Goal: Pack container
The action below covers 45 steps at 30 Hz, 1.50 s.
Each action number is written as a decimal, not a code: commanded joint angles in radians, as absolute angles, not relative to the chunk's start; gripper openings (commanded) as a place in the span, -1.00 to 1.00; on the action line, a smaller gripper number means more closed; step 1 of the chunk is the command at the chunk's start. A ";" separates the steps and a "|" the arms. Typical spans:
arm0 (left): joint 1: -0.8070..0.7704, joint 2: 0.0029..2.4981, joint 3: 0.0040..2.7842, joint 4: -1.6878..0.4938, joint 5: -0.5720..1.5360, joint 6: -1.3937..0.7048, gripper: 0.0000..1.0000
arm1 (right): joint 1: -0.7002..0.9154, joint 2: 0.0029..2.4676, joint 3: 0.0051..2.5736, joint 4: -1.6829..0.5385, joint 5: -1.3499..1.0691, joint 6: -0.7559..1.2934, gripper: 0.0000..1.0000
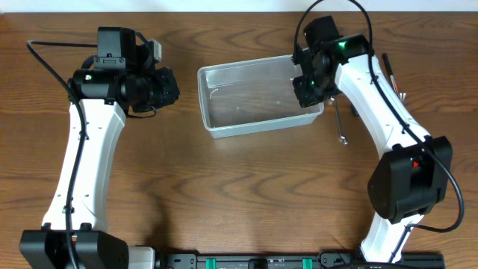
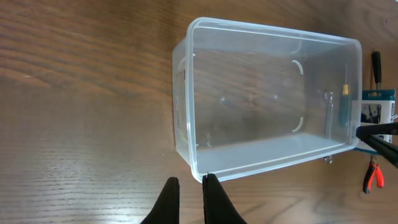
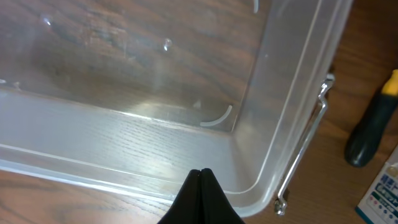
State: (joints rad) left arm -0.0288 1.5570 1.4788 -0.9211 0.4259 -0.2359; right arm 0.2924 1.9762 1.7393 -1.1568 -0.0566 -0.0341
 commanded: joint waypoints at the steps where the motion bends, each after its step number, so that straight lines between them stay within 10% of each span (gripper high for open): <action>1: -0.030 1.551 1.479 -0.928 0.416 -0.241 -0.88 | 0.303 1.970 1.692 -1.147 -0.065 -0.037 -0.97; 26: -0.030 1.551 1.479 -0.945 0.415 -0.241 -0.85 | 0.368 1.969 1.656 -1.163 -0.031 0.046 -0.97; 28: -0.030 1.551 1.479 -0.949 0.414 -0.241 -0.85 | 0.357 1.969 1.667 -1.159 0.004 0.048 -0.58; 32: -0.030 1.551 1.479 -0.953 0.398 -0.240 -0.55 | 0.321 1.963 1.744 -1.199 0.037 0.048 0.29; 39: -0.030 1.551 1.479 -0.962 0.368 -0.240 0.57 | 0.266 1.901 2.003 -1.319 0.054 0.043 0.86; 45: -0.030 1.551 1.479 -0.987 0.368 -0.241 0.79 | 0.199 1.845 2.075 -1.400 0.204 0.036 0.76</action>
State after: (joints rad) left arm -0.0288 1.5570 1.4788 -0.9768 0.3817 -0.2413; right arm 0.2363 1.8771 2.0567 -1.3811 0.1108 0.0402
